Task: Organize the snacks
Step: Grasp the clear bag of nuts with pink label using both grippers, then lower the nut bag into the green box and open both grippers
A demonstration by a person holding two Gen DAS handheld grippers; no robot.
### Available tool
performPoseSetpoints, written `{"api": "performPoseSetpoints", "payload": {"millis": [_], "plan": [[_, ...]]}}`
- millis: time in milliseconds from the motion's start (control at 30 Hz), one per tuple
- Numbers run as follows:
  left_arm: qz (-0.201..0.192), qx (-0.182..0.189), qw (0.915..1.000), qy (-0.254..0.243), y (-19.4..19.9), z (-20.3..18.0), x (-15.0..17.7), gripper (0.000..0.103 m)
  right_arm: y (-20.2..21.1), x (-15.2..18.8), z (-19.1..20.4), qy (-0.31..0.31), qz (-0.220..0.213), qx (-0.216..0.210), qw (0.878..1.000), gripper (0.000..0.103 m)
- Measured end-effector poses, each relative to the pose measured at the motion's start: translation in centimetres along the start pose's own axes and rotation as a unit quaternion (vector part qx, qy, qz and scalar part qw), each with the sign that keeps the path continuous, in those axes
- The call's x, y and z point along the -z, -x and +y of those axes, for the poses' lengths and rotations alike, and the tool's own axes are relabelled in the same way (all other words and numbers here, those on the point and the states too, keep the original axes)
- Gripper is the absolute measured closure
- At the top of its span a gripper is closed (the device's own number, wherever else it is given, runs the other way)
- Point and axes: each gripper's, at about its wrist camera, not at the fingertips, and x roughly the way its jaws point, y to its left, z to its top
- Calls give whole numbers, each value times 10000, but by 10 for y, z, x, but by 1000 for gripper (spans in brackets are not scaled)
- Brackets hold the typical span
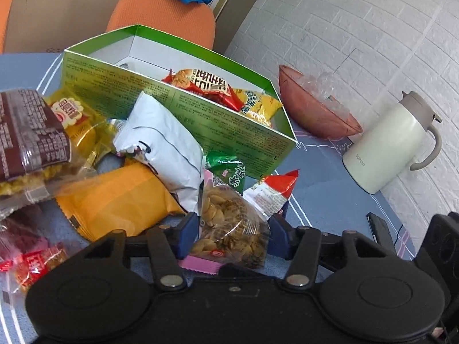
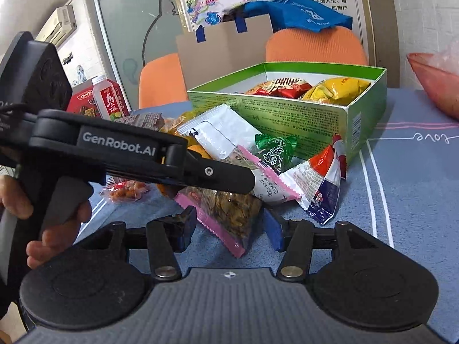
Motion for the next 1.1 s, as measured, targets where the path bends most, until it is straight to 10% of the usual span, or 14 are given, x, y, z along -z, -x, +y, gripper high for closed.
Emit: {"api": "performPoseSetpoints", "payload": {"millis": [433, 767, 1100], "plan": [[-399, 89, 9987, -308, 30, -21, 12, 18, 15, -1, 12, 120, -124, -73, 9998, 38], [-1298, 84, 9896, -612, 52, -30, -56, 18, 23, -64, 19, 735, -1125, -67, 9909, 38], [-1263, -153, 9917, -179, 17, 10, -113, 22, -33, -111, -6, 716, -1291, -250, 9887, 40]]}}
